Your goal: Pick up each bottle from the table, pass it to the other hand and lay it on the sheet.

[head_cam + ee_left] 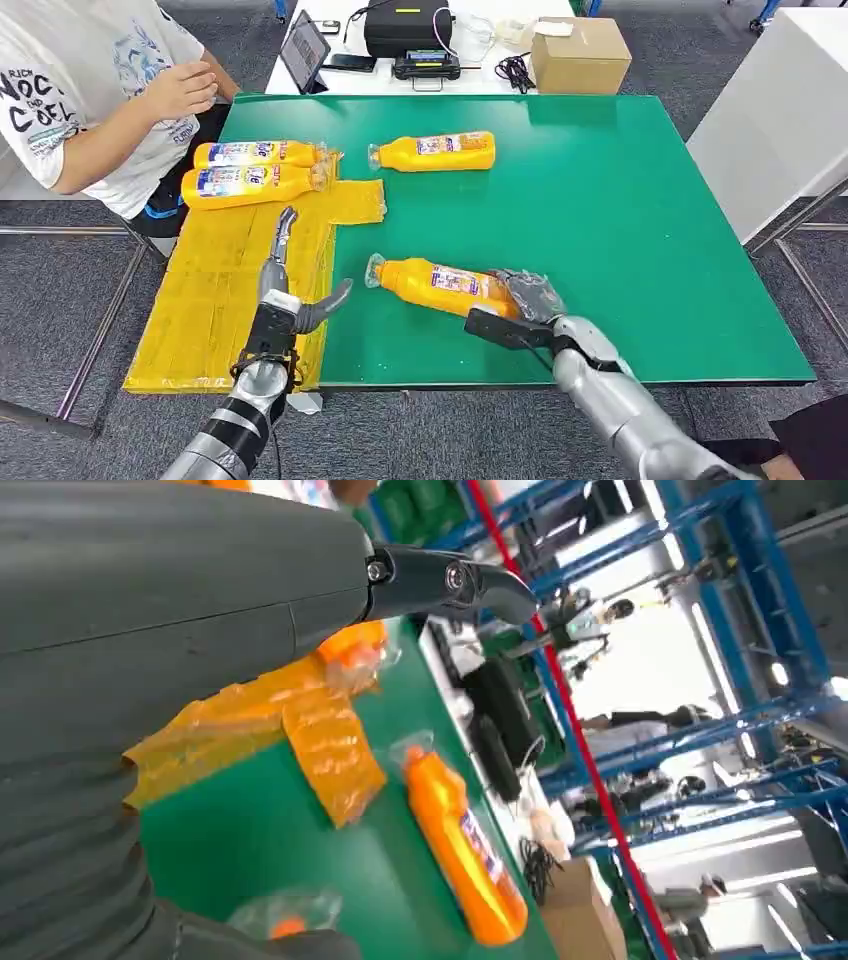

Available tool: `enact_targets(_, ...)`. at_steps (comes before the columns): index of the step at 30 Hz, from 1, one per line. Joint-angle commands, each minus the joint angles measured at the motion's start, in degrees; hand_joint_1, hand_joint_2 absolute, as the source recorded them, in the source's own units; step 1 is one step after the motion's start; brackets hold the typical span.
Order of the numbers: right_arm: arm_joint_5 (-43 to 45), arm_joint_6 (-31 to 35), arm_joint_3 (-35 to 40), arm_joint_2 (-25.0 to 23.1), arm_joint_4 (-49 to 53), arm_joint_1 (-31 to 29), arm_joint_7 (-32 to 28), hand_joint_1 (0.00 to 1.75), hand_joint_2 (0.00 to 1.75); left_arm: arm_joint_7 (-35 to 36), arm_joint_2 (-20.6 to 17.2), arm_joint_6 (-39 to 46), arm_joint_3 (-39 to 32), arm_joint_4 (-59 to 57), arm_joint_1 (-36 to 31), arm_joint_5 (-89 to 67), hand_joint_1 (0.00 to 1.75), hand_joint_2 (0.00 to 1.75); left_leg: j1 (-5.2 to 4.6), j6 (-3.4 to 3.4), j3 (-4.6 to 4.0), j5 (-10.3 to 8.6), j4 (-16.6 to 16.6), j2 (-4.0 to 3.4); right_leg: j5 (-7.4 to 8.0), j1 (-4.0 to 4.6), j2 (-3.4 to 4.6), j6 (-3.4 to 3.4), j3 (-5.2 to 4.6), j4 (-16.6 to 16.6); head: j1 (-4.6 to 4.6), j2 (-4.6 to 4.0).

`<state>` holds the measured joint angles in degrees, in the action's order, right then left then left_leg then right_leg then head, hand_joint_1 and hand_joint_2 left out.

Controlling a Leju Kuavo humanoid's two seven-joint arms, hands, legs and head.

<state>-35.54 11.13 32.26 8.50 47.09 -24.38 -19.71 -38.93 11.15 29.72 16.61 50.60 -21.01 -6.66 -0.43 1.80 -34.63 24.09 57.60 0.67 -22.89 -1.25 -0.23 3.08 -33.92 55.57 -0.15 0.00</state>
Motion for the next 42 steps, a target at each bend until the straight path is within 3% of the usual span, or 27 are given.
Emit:
enact_targets(1,0.9,20.5,-24.3,-13.0,34.0,19.9,-4.1,1.75,1.75,8.2,4.5,-18.8,-15.9,-2.2,3.0,13.8,0.0,1.75,0.08,-0.13,0.05,0.14,0.0,-0.05,-0.11,0.09,0.11,-0.15,0.03,0.0,0.04,0.0)
enact_targets(6,1.3,28.9,-29.1,-16.2,42.0,25.8,-10.2,1.75,1.75,11.8,4.9,-23.1,-15.0,-0.7,4.2,18.6,0.0,1.75,0.1,-0.12,-0.09,0.14,0.0,0.21,-0.2,0.1,-0.15,-0.15,-0.06,0.0,0.0,0.0)
enact_targets(13,1.2,28.9,-33.2,-19.0,39.8,25.3,-14.1,1.75,1.75,12.2,4.5,-22.6,-12.3,2.3,5.0,20.1,0.0,1.75,0.06,-0.13,-0.2,0.13,0.0,0.1,-0.12,0.05,-0.03,-0.16,-0.15,0.0,0.0,0.0)
enact_targets(16,1.3,28.9,-34.7,-19.5,39.5,25.4,-14.7,1.75,1.75,15.7,3.9,-27.3,-10.8,5.3,6.4,23.4,0.0,1.75,0.08,-0.16,-0.1,0.16,0.1,0.08,-0.16,0.07,-0.12,-0.19,-0.08,0.0,0.04,0.0)
enact_targets(18,2.9,28.9,-33.5,-18.7,37.6,25.0,-14.4,1.75,1.75,18.1,3.4,-30.8,-9.2,6.3,7.2,25.9,0.0,1.75,0.07,-0.13,-0.08,0.14,0.0,0.05,-0.13,0.07,-0.05,-0.17,-0.08,0.0,0.0,0.0)
enact_targets(21,3.7,22.9,-29.5,-17.4,31.1,23.9,-13.9,1.75,1.75,19.8,2.6,-37.4,-6.6,7.7,8.9,29.8,0.0,1.75,0.06,-0.1,-0.07,0.1,-0.1,-0.02,-0.07,0.06,0.0,-0.13,-0.09,-0.1,0.02,0.0)
enact_targets(25,3.8,23.6,-29.0,-17.9,29.0,23.6,-14.6,1.75,1.75,19.8,2.5,-37.3,-6.0,8.5,9.6,29.8,0.0,1.75,0.04,-0.07,-0.12,0.07,-0.1,-0.09,-0.03,0.03,0.07,-0.1,-0.14,-0.1,0.02,0.0)
enact_targets(31,3.8,14.6,-18.9,-20.3,15.6,21.2,-15.4,1.75,1.75,20.0,2.0,-42.9,-0.9,12.2,11.3,30.9,0.0,1.75,0.14,-0.15,0.06,0.17,-0.1,-0.23,-0.05,0.13,0.23,-0.19,0.02,-0.1,0.02,0.0)
enact_targets(42,2.3,13.5,-7.9,-21.9,7.5,18.4,-15.0,1.75,1.75,19.9,1.7,-44.4,2.9,10.9,10.4,28.6,0.0,1.75,0.16,-0.14,0.03,0.17,-0.1,-0.17,-0.09,0.16,0.16,-0.18,0.01,-0.1,0.04,0.0)
